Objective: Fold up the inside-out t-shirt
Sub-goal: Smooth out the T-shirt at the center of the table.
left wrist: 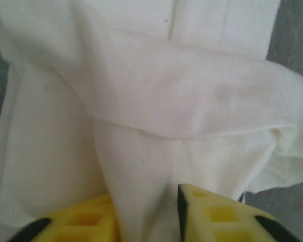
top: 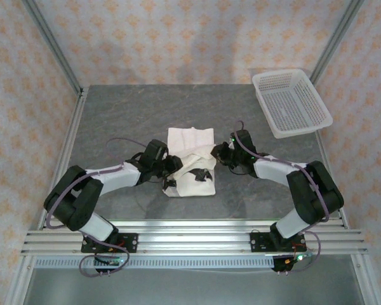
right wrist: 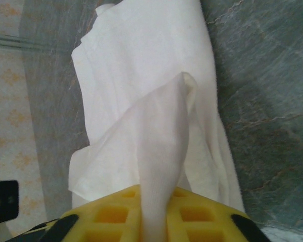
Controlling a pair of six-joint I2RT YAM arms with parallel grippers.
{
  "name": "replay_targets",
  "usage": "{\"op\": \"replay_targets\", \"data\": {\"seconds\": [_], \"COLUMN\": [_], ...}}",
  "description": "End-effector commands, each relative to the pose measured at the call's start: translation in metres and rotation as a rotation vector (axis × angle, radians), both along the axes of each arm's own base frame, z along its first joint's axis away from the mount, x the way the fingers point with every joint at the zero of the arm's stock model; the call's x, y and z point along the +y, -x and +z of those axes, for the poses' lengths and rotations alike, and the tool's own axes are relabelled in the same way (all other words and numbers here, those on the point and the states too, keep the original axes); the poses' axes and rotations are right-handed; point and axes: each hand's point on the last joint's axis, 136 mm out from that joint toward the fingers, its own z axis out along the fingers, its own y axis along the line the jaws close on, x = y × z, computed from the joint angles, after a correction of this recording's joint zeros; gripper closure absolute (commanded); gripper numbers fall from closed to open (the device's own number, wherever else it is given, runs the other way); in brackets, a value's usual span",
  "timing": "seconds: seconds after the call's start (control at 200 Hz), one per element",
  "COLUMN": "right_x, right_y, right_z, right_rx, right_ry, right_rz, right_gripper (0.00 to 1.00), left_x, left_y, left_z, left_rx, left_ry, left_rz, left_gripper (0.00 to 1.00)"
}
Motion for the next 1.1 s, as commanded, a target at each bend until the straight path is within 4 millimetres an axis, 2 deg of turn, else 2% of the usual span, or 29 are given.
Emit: {"op": "replay_targets", "data": {"seconds": [0.0, 0.085, 0.21, 0.315, 0.355, 0.495, 0.595, 0.631, 0.646, 0.706, 0.791, 0.871, 0.911, 0.941, 0.951, 0.986, 1.096], "right_x": [0.006, 0.013, 0.012, 0.012, 0.013, 0.016, 0.001, -0.006, -0.009, -0.019, -0.029, -0.040, -0.044, -0.046, -0.046, -0.047, -0.042], "right_y": [-0.009, -0.020, -0.048, -0.074, -0.083, -0.118, -0.142, -0.149, -0.151, -0.158, -0.158, -0.148, -0.139, -0.133, -0.131, -0.123, -0.100], "right_z": [0.021, 0.029, 0.030, 0.026, 0.023, 0.026, 0.035, 0.036, 0.036, 0.039, 0.045, 0.049, 0.049, 0.048, 0.048, 0.043, 0.025], "right_rx": [-0.019, 0.022, 0.076, 0.101, 0.105, 0.068, 0.024, 0.016, 0.018, 0.016, -0.003, -0.036, -0.058, -0.075, -0.083, -0.098, -0.124], "right_ry": [-0.067, -0.111, -0.160, -0.146, -0.132, -0.114, -0.105, -0.095, -0.088, -0.075, -0.047, 0.014, 0.051, 0.079, 0.087, 0.111, 0.204], "right_rz": [-0.042, -0.080, -0.182, -0.223, -0.229, -0.238, -0.277, -0.289, -0.294, -0.287, -0.259, -0.218, -0.190, -0.167, -0.159, -0.120, 0.020], "right_gripper": [0.92, 0.98, 0.99, 0.95, 0.90, 0.81, 0.77, 0.74, 0.73, 0.68, 0.60, 0.55, 0.54, 0.53, 0.53, 0.51, 0.46], "left_x": [-0.015, -0.016, -0.007, 0.001, 0.005, 0.017, 0.031, 0.038, 0.041, 0.055, 0.068, 0.079, 0.083, 0.086, 0.087, 0.088, 0.091], "left_y": [-0.016, -0.024, -0.046, -0.078, -0.092, -0.140, -0.169, -0.178, -0.181, -0.195, -0.207, -0.208, -0.203, -0.198, -0.196, -0.189, -0.165], "left_z": [0.027, 0.041, 0.051, 0.052, 0.049, 0.042, 0.042, 0.050, 0.040, 0.042, 0.055, 0.064, 0.066, 0.059, 0.068, 0.071, 0.065], "left_rx": [-0.063, -0.077, -0.087, -0.083, -0.076, -0.081, -0.096, -0.116, -0.098, -0.108, -0.133, -0.147, -0.139, -0.117, -0.130, -0.131, -0.123], "left_ry": [0.057, 0.050, 0.077, 0.143, 0.161, 0.182, 0.187, 0.196, 0.191, 0.205, 0.236, 0.221, 0.196, 0.164, 0.159, 0.129, 0.024], "left_rz": [-0.012, -0.001, 0.059, 0.121, 0.146, 0.192, 0.222, 0.240, 0.249, 0.284, 0.302, 0.304, 0.294, 0.285, 0.280, 0.255, 0.175], "left_gripper": [0.82, 0.82, 0.73, 0.67, 0.65, 0.60, 0.55, 0.54, 0.53, 0.51, 0.46, 0.43, 0.42, 0.42, 0.41, 0.41, 0.37]}}
